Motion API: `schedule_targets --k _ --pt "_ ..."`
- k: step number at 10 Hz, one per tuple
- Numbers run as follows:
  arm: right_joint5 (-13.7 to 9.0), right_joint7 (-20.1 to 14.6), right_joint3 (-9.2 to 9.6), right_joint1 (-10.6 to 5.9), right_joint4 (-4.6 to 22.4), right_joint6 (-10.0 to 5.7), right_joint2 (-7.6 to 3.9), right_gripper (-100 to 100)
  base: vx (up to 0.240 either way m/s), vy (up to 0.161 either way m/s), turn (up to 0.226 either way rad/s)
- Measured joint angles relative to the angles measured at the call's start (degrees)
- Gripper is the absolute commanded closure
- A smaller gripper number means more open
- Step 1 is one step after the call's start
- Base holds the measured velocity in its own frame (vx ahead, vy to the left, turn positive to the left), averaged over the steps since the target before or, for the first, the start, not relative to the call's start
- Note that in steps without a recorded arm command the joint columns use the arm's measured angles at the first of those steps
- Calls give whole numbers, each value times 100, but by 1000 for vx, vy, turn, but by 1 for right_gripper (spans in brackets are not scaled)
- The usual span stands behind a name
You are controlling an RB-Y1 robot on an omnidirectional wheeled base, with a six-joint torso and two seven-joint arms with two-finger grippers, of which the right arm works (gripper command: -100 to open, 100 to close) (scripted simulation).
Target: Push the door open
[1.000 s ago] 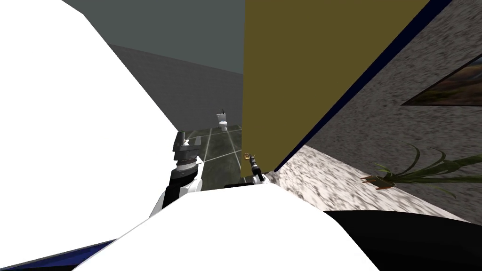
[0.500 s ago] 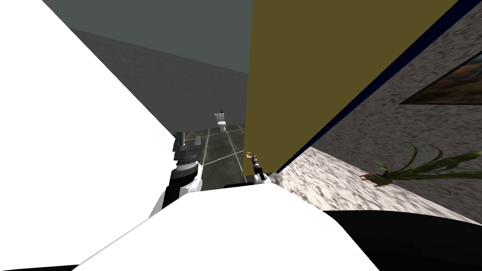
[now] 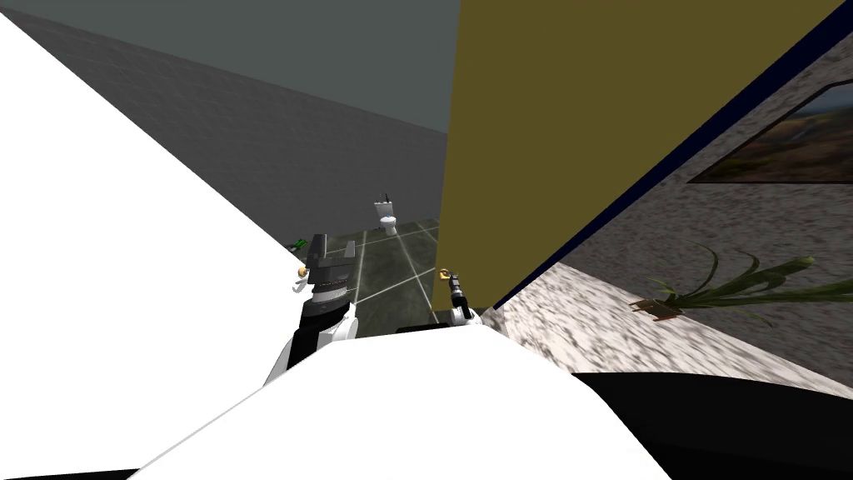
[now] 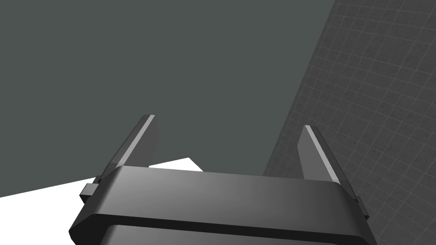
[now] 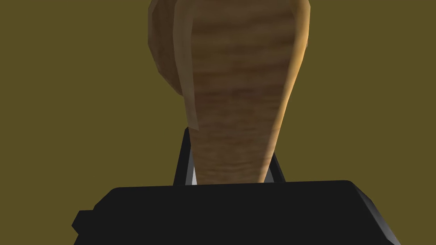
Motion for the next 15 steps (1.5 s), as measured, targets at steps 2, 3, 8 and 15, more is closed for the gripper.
schedule_targets --k 2,3,8,15 --pt "-50 27 -104 13 -14 0 28 100 158 83 -56" --pt "-72 43 -151 28 -51 13 46 100 120 71 -47" --pt "-156 71 -306 90 -74 56 -5 100 132 42 -41" --pt "-331 165 -606 -52 153 -93 -182 100 162 37 -30"
